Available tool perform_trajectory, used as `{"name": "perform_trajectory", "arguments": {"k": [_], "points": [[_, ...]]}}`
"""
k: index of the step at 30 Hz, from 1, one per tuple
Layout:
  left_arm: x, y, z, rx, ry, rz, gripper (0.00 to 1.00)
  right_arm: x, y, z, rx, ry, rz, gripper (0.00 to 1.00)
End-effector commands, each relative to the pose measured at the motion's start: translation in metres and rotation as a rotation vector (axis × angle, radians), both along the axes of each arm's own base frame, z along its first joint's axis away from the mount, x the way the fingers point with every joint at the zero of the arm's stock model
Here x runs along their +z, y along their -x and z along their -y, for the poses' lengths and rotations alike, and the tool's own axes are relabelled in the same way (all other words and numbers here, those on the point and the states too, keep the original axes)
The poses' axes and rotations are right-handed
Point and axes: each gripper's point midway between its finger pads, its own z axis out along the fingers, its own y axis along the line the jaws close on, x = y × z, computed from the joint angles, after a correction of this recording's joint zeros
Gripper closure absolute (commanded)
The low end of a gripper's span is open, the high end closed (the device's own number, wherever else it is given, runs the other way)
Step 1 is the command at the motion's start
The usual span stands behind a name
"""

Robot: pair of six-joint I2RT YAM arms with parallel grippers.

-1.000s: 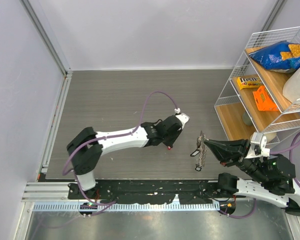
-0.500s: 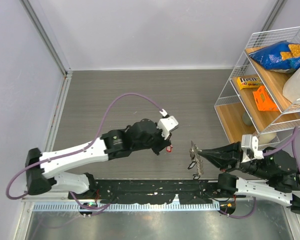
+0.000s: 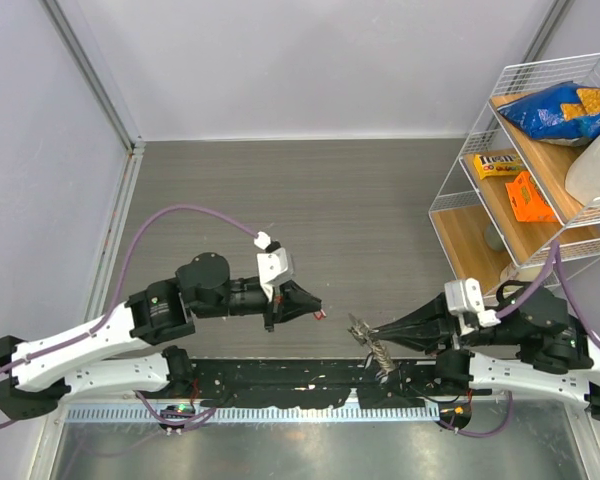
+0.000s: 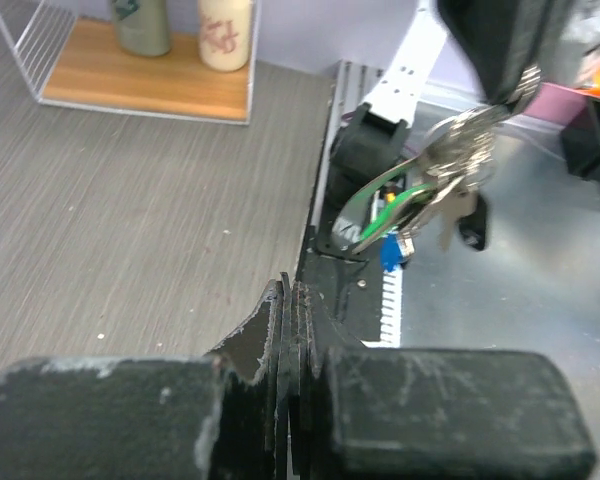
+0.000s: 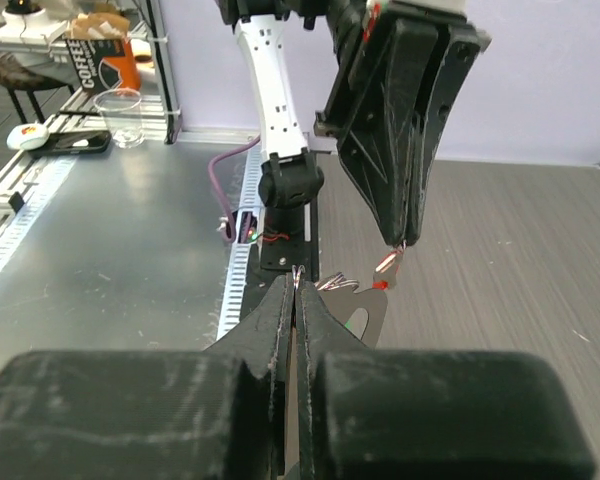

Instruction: Put the keys on the keyring

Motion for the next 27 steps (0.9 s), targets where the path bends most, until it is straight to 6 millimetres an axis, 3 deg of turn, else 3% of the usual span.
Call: {"name": "perform_trajectory", "arguments": {"k": [1, 8, 18, 27], "points": [[0.038, 0.031, -0.006, -0.150, 0.155, 0.044, 1.00, 0.032, 0.009, -0.011, 0.069, -0.085, 0.050, 0.94], [0.065, 0.061, -0.025, -0.280, 0.269, 0.066, 1.00, 0.033, 0.020, -0.030, 0.167, -0.069, 0.064, 0.94], [0.083, 0.093, -0.044, -0.429, 0.358, 0.075, 1.00, 0.033, 0.043, -0.044, 0.343, -0.078, 0.173, 0.94], [0.088, 0.107, -0.049, -0.510, 0.408, 0.065, 1.00, 0.039, 0.057, -0.053, 0.454, -0.100, 0.221, 0.94]]}}
